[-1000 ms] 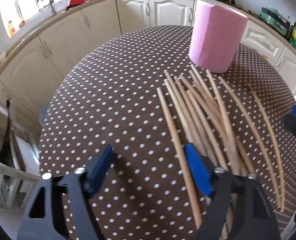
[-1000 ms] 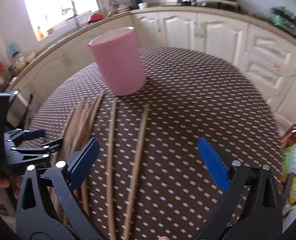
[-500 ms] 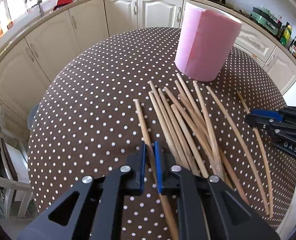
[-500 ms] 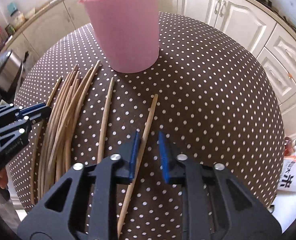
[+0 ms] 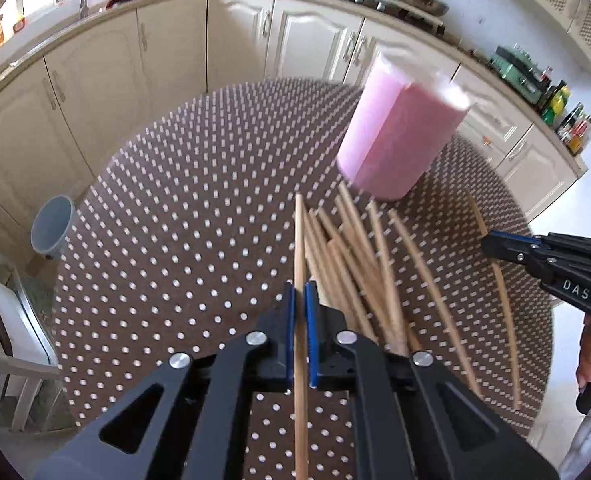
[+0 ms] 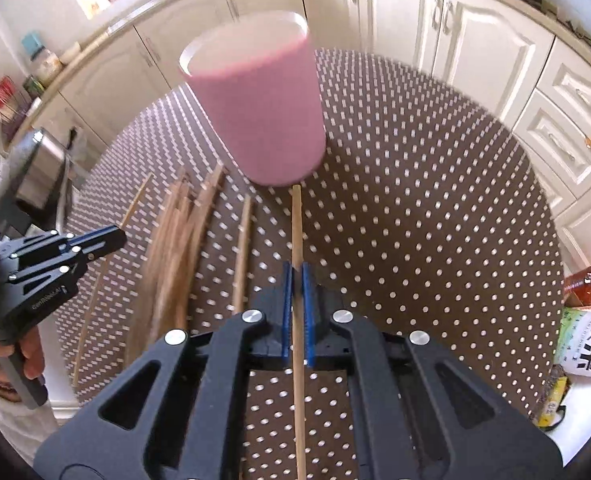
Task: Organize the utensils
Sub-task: 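Close the right tool on one chopstick while the left tool grasps another chopstick, then lift the held chopsticks upright and carry both over the pink cup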
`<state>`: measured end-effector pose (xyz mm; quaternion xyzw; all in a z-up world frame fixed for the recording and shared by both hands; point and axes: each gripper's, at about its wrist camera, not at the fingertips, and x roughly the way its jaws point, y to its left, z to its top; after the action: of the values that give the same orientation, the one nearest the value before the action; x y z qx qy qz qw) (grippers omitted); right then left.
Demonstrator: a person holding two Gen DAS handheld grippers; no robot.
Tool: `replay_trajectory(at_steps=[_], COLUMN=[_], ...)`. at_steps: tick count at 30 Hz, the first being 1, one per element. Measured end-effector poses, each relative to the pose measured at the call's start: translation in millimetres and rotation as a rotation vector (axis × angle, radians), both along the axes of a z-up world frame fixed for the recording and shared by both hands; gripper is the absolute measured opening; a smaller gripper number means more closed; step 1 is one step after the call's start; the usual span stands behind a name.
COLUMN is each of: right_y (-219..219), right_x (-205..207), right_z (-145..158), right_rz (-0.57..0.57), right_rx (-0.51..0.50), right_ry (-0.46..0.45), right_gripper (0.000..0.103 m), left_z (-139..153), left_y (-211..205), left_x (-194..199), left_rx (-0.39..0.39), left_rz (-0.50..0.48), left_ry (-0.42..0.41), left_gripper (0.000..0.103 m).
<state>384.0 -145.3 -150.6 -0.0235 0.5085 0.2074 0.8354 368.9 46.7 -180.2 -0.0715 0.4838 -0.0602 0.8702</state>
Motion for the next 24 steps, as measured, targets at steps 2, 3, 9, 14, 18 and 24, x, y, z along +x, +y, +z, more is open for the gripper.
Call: replay_trajectory(at_steps=[2,3,9,14,18,24], right_y=[-3.8,-6.7,-18.3,-8.4,-7.8,0.4], right_x=[-5.7,-9.0,-41.0,-58.7,-61.6,-63.1], right_z=[14.1,21.1,56.2,81.3,86.0,105.5], right_rz=[0.006,0.010,0.037,0.057,0.067,0.079], right_rx=[0.029,0.044,0.122,0.139,0.163,0.180], right_ry=[-0.031,-0.045,-0.123,-0.185,-0.201,-0.253], right_gripper=[0.006,0.006,0.006,0.006,0.006,0.006], left_z=[20.1,29.2,66.0,88.2,86.7,96.4], left_y=[2.9,3.5,6.1,-9.8,-20.3,-36.8], left_x=[-3.2,-3.8,-38.3,-63.3,-72.5,-66.6], left_rx=[-0.024,-0.035,-0.135,-0.135,-0.149,-0.143], left_rz=[-0.004,-0.005,-0.037,-0.057,-0.079,-0.088], left_ry=[-0.045,-0.065,-0.170,-0.256,-0.280,-0.335], left_gripper=[0.006,0.006,0.006,0.006,0.006,0.006])
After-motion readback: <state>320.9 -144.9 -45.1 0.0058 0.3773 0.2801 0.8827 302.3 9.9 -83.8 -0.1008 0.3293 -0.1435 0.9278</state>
